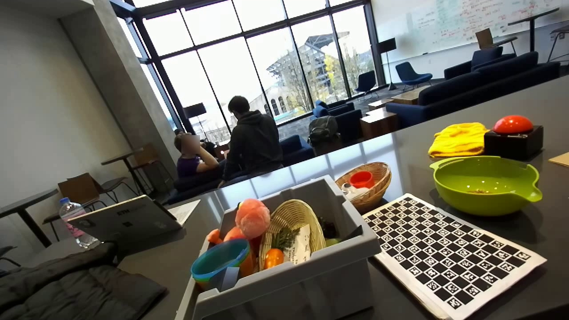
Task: Use the left paper towel to clean the surface
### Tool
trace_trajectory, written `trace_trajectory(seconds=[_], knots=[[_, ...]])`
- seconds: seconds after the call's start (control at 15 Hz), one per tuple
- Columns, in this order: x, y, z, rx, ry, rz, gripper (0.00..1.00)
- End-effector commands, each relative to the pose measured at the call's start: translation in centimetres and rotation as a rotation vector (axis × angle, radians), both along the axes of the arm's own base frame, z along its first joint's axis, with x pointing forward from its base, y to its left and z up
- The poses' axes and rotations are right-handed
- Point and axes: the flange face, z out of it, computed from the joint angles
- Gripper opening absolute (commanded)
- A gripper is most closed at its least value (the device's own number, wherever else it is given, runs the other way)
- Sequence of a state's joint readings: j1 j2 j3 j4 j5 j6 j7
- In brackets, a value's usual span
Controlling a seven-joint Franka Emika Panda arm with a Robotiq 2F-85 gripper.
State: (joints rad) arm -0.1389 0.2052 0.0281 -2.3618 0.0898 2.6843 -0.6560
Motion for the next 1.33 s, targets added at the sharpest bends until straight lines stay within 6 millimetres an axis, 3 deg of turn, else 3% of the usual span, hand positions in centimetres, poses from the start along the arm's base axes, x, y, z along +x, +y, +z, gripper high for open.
trace_trajectory(seconds=[0.0,0.33,0.93,1.13,1.27], knots=[[0.2,-0.1,-1.1,0.016,0.008,-0.036,0.00],[-0.3,4.1,-2.3,0.028,0.041,0.044,0.00],[-0.7,13.1,-2.6,0.029,0.064,0.246,0.00],[-0.8,14.6,-2.5,0.028,0.068,0.286,0.00],[-0.5,14.2,-2.3,0.031,0.063,0.278,0.00]])
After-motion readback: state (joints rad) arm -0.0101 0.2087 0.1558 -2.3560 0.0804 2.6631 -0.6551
